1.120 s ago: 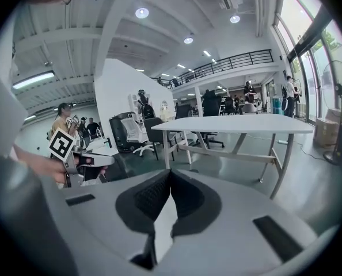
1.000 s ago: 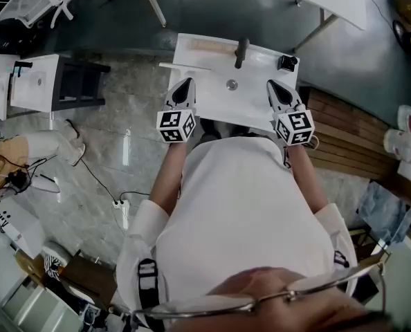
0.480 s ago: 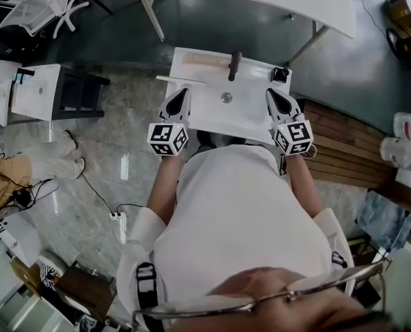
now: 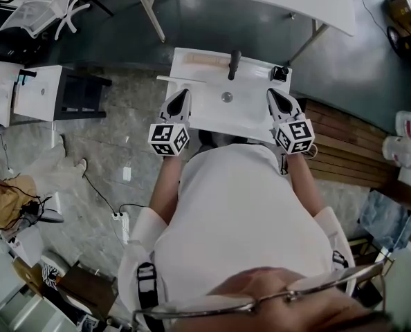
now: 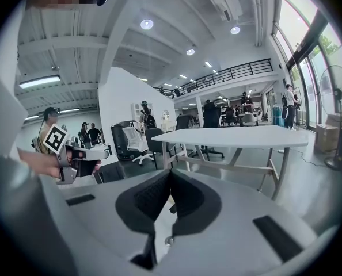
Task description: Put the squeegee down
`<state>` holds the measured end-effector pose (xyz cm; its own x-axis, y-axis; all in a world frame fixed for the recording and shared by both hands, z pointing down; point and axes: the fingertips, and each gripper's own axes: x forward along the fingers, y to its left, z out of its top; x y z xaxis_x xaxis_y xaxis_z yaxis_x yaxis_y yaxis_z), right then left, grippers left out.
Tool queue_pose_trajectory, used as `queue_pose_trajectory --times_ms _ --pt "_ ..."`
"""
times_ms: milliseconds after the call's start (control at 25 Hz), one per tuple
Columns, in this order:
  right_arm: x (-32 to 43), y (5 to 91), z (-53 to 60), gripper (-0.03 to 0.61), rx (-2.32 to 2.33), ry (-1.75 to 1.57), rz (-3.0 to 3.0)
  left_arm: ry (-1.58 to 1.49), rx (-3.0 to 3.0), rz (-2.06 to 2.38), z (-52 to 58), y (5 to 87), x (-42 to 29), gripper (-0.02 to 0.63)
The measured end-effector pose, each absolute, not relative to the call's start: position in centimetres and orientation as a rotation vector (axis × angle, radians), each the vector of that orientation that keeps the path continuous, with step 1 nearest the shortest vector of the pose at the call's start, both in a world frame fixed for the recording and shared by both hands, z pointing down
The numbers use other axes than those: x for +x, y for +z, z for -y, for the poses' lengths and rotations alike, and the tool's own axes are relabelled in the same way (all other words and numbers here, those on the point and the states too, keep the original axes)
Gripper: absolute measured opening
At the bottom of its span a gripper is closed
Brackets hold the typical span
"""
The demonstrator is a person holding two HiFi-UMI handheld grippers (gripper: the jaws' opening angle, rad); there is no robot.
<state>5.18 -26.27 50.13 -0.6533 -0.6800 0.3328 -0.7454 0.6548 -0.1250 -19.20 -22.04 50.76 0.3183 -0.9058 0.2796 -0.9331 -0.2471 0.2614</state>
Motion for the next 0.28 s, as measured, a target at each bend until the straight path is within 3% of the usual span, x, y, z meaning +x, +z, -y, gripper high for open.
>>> queue_pose_trajectory --times_ms 280 --pt "4.48 50.39 26.24 0.006 1.128 0.377 2.623 0.081 2.173 1.65 21.83 51.3 -19.89 0.003"
